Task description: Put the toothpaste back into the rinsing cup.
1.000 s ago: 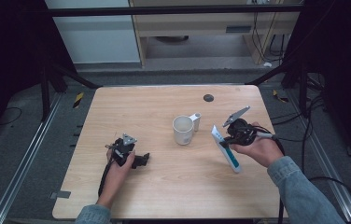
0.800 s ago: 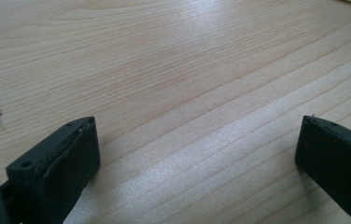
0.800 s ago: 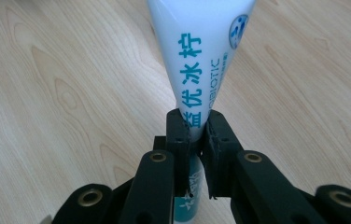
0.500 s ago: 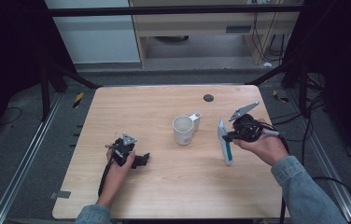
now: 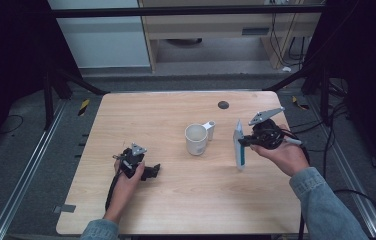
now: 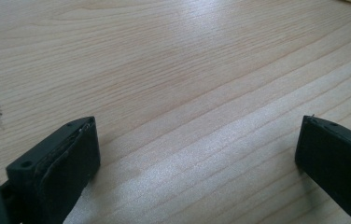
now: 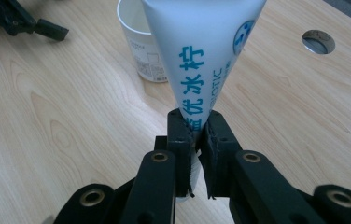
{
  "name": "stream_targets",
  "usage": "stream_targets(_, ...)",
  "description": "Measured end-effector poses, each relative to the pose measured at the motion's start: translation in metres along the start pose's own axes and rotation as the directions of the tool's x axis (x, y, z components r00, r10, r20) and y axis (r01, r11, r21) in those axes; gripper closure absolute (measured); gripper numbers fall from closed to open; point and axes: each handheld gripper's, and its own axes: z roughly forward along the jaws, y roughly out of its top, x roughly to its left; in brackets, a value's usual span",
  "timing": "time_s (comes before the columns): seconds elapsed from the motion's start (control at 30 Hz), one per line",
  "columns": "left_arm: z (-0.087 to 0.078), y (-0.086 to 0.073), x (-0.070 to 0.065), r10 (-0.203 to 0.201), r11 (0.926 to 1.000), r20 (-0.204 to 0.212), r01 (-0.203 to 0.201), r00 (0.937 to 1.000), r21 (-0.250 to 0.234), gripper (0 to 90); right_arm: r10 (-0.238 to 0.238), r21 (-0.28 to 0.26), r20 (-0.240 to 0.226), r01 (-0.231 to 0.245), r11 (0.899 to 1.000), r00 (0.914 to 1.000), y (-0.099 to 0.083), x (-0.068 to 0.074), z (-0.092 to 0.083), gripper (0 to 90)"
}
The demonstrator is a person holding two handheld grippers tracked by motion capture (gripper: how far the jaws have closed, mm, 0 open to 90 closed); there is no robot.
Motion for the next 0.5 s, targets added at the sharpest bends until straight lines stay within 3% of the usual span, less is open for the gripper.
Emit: stream_targets(0.5,0.0,0.0,0.0,0.0,1.0,0.0,0.0,1.0,0.0,0.0,0.035,-0.098,0.039,-0.031,0.995,0.9986,0.0012,-0.0018,0.0003,82.4)
